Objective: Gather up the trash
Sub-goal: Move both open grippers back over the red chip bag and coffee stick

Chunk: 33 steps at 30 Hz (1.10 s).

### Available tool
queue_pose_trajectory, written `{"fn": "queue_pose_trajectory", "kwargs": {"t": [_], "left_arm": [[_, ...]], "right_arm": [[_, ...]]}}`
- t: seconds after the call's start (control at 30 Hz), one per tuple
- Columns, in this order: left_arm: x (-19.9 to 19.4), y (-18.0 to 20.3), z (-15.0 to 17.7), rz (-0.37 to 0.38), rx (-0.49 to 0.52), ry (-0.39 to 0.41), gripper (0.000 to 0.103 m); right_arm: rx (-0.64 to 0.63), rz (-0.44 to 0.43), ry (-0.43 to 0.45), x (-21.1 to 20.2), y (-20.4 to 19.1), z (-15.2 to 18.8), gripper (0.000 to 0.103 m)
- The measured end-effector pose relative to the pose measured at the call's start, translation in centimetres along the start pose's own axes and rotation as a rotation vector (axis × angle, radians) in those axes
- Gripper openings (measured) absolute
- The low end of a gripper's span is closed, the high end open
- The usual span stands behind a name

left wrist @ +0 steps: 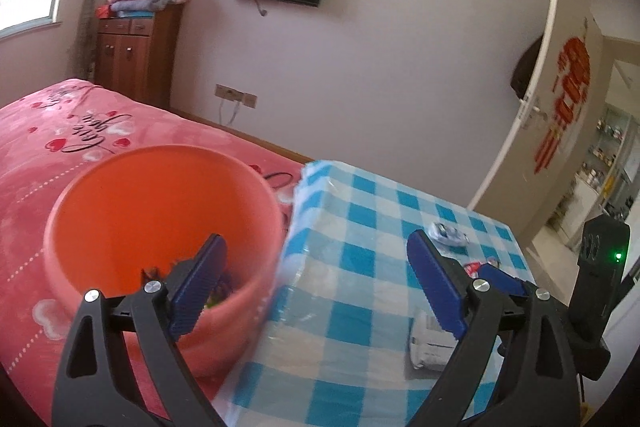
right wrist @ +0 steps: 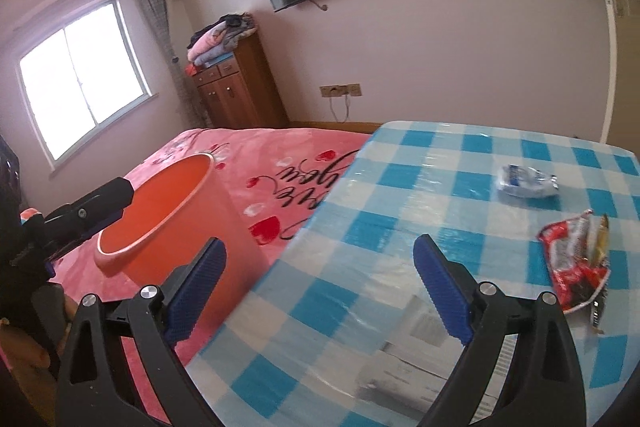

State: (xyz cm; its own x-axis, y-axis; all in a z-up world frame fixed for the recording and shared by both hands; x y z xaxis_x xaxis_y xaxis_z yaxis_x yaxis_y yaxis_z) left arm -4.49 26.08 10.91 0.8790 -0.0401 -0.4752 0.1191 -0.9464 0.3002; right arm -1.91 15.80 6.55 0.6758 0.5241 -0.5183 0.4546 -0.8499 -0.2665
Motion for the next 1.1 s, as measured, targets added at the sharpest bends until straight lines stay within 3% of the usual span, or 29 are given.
{"fn": "queue_pose_trajectory", "kwargs": {"t": [0.4, 1.1], "left_arm": [[2.3, 4.6, 2.5, 0.038, 0.041, -0.07, 0.092], [8.0, 14.0, 7.3, 0.121, 0.137, -0.221, 0.092]], "right_arm": [[0.084, 0.056, 0.025, -2.2, 5.8, 2.1, 0.094], [0.339, 0.171, 0.098, -6.4, 20.0, 4.9, 0.093]]}}
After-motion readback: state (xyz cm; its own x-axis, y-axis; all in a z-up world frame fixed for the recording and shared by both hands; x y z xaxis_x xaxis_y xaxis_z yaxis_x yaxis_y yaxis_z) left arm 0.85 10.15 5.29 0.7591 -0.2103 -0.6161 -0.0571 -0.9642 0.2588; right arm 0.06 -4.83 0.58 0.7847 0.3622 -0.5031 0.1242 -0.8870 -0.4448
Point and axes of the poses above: each gripper's, at about its wrist camera, not at the fingertips, and x roughly the way its jaws point, y to its right, z to its underside, the point moved 9 cm from there along x, roughly the way its jaws point, and after that the axes turned 2 degrees about -x, right-handed, at the moved point
